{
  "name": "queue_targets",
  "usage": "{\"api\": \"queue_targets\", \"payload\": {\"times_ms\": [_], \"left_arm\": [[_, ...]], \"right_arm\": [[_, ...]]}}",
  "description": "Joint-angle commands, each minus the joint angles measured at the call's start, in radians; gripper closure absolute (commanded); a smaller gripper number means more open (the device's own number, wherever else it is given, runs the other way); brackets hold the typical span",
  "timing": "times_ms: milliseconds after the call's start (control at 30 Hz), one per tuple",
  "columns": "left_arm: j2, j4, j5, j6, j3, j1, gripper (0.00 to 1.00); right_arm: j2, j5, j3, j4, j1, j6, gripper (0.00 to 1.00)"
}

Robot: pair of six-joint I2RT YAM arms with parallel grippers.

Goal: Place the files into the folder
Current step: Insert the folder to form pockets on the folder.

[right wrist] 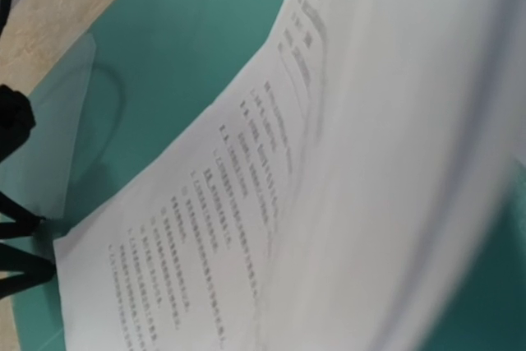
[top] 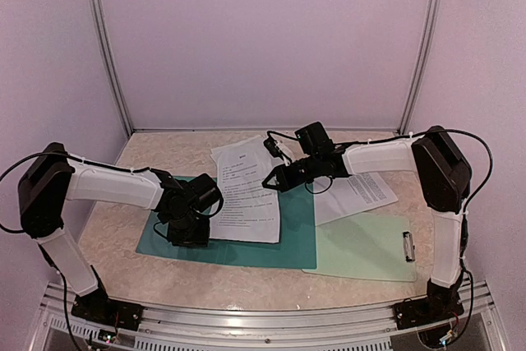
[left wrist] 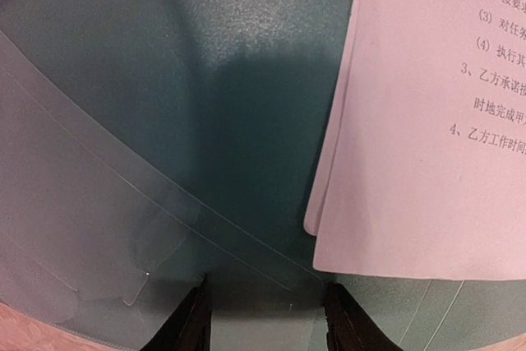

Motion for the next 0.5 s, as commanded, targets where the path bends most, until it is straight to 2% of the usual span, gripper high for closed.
{"api": "queue_targets", "payload": {"times_ms": [0, 267, 467], "left_arm": [[0.007, -0.05, -0.019, -0.011, -0.036, 0.012, 0.53], [0.012, -0.027, 0.008, -0.011, -0.059, 0.017, 0.69], [0.001, -0.017, 0.013, -0.014, -0.062, 0.016, 0.76]], "right_arm": [[-0.036, 0.001, -0.018, -0.02, -0.003, -0.007, 1.0], [-0.036, 0.001, -0.021, -0.017, -0.003, -0.006, 1.0], [-0.036, 0.001, -0.023, -0.02, -0.003, -0.005, 1.0]]}}
